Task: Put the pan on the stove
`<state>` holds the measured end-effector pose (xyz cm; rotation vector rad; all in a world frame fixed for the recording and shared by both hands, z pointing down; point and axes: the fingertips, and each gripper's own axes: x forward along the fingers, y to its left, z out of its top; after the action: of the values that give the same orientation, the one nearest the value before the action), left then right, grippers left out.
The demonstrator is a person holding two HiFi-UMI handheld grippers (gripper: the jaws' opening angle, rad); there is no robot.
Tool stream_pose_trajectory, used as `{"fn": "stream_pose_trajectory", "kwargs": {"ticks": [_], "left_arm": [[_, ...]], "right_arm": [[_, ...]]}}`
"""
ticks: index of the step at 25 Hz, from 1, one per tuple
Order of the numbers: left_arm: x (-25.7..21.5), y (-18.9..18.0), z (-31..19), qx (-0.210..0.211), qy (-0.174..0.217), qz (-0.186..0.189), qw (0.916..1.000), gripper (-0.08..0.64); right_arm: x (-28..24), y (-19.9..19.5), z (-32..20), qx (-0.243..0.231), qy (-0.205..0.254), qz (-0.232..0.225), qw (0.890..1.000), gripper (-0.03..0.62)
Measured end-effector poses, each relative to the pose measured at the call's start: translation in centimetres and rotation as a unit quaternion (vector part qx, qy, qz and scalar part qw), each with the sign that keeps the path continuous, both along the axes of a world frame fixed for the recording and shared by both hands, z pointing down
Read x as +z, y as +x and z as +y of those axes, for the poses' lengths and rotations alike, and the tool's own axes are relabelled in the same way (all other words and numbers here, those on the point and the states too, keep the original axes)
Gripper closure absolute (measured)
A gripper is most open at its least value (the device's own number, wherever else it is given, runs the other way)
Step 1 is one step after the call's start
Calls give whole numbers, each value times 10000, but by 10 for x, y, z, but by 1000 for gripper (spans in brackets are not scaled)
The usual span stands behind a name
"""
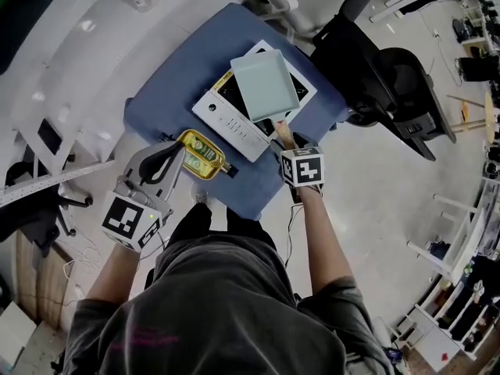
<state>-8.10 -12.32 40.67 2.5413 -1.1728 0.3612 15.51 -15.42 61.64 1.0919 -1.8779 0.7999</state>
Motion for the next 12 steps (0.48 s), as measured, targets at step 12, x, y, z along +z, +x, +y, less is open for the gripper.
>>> {"fn": "stream_pose_trajectory", "kwargs": {"ticks": [12], "left_arm": [[-33,26,18,331,339,-125,9988,549]], "right_arm": [[-121,9,6,457,1554,-842,9832,327]]}}
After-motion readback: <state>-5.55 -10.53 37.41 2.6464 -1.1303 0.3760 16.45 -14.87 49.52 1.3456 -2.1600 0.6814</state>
